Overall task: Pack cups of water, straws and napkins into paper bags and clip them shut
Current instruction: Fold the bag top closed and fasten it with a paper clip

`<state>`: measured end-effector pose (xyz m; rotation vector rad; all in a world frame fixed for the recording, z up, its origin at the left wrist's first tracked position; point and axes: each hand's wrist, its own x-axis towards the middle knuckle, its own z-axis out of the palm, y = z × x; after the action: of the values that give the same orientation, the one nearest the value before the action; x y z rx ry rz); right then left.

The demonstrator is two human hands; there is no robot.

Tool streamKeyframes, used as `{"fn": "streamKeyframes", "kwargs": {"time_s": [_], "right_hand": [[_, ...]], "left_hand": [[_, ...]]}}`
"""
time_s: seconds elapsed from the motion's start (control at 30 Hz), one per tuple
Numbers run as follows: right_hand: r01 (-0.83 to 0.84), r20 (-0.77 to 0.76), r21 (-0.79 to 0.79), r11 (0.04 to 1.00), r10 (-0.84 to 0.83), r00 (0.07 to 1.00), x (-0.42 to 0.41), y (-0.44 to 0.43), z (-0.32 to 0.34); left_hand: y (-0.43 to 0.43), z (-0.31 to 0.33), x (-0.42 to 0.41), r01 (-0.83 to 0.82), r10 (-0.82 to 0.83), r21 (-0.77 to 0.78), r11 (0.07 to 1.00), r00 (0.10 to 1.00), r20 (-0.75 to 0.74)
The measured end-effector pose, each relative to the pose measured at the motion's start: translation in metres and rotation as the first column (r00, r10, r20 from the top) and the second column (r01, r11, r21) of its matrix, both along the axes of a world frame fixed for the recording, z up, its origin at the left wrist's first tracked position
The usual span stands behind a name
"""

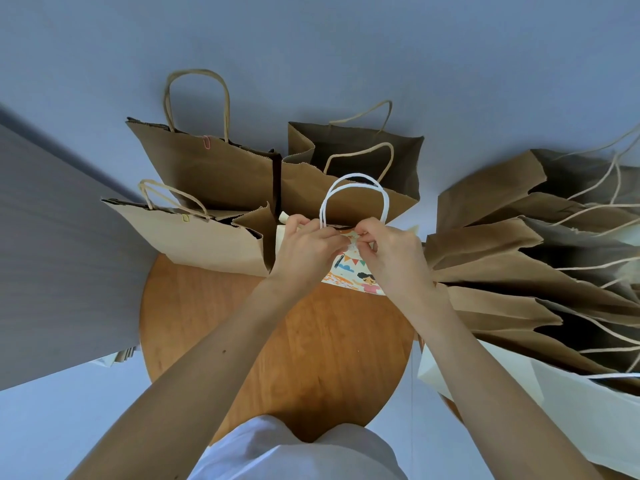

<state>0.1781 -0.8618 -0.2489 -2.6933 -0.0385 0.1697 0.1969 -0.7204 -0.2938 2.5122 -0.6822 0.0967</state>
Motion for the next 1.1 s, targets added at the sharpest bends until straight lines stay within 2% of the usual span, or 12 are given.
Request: {"fn": "streamKeyframes", "kwargs": {"time_s": [0.27,0.37,0.53,0.67,0.77,1.1], "right_hand": [[0.049,0.147,-0.059,0.997,-0.039,0.988,-0.004,0.005,-0.014],[0.026,0.146,-0.106,0.994,-0.011,0.989,-0.006,0.004,-0.02],[0.041,0.143,-0.084,0.996,-0.028,0.989,-0.005,0.005,-0.023],[0.019,0.271,-0.077,0.997,0.003,0.963,-0.014,-0.008,-0.019],[-0.006,0.298,-0.11,0.994,0.038,0.954,-0.017,-0.012,-0.02],[0.019,0.346,-0.111,0.994,0.02,0.938,-0.009,-0.001,-0.029]], "left_hand": [[-0.002,-0.001,-0.001,-0.019,0.019,0.004,1.0,1.0,0.004],[-0.004,-0.003,-0.002,-0.014,0.014,0.009,1.0,1.0,0.027],[-0.005,-0.001,-0.001,-0.026,0.026,0.028,0.999,1.0,0.017],[0.005,0.006,0.003,0.001,-0.003,0.056,0.998,0.999,0.039],[0.01,0.01,0.005,0.022,-0.028,0.099,0.995,0.998,0.06],[0.003,0.005,0.004,0.019,-0.018,0.038,0.999,1.0,-0.025]]}}
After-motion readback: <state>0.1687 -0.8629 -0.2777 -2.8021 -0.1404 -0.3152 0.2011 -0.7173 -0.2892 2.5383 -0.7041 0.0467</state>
